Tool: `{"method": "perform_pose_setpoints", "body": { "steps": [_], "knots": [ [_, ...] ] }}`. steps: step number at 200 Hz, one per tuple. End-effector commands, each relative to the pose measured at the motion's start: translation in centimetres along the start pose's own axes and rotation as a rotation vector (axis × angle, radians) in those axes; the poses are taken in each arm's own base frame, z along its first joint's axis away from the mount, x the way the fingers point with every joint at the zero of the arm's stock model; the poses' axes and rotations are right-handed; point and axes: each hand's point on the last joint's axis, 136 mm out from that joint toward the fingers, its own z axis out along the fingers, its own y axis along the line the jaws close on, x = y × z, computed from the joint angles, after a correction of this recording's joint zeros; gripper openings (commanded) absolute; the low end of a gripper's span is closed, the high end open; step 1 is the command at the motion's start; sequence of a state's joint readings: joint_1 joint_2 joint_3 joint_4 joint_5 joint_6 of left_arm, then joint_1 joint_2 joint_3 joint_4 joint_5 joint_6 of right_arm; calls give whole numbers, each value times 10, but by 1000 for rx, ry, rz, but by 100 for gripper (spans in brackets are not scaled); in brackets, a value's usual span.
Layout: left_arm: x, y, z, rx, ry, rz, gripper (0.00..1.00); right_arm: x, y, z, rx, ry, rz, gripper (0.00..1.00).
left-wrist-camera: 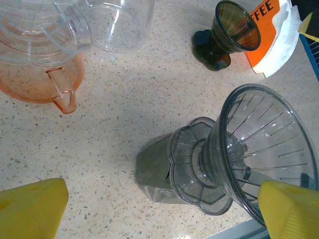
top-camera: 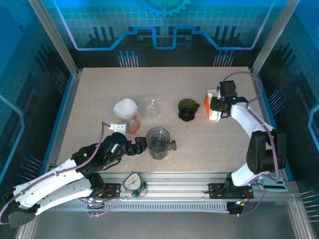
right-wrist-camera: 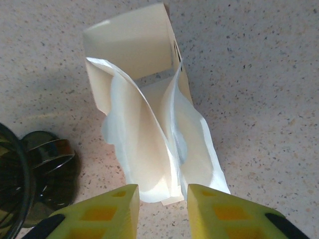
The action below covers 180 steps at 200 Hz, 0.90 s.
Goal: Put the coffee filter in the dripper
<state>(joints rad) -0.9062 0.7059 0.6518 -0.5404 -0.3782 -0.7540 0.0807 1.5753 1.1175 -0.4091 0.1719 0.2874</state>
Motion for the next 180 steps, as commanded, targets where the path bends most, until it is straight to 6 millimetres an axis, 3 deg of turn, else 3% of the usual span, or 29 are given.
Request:
{"method": "perform_pose_setpoints", "body": {
  "steps": [1, 129, 180],
  "knots": [
    [-2, 3, 0, -13, -16, -4, 99, -13, -5, 2, -8, -19, 41, 29],
    [-2, 4, 2, -21, -20, -7, 99, -26, -2, 14, -39, -18, 67, 23],
    [-2, 5, 4, -23, -14, -9, 99, -27, -6, 16, -14, -6, 55, 11]
  ]
}}
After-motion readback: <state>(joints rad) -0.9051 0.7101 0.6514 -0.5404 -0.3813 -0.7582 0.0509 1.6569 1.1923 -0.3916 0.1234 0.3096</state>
